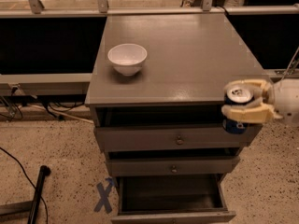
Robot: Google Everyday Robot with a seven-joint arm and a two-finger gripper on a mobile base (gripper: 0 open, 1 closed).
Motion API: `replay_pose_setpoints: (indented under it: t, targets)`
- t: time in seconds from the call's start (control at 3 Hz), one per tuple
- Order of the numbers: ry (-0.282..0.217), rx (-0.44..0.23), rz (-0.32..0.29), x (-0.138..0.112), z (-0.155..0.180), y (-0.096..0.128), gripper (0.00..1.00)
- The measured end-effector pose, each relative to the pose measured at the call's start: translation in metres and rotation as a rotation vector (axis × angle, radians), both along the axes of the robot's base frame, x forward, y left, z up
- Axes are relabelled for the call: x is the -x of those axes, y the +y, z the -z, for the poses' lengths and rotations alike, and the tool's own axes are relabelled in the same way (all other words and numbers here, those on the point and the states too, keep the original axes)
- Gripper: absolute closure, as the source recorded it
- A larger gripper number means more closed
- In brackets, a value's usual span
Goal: Place pepsi can into bottom drawer
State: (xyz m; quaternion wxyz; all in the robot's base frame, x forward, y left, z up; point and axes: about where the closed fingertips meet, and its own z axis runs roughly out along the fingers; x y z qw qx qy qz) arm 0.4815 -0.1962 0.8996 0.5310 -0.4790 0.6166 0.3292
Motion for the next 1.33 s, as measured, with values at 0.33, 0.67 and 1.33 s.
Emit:
replay_pose_setpoints:
  t: [0.33,0.67,1.33]
  targets:
    - [0.129,0.201,-0.034,0.028,0.060,-0.013,1.00]
    - [0.122,0.194,-0.034,0.027,0.058,-0.012,1.00]
    - [0.095,-0.071,0.032,0.032,0.150,-0.046,1.00]
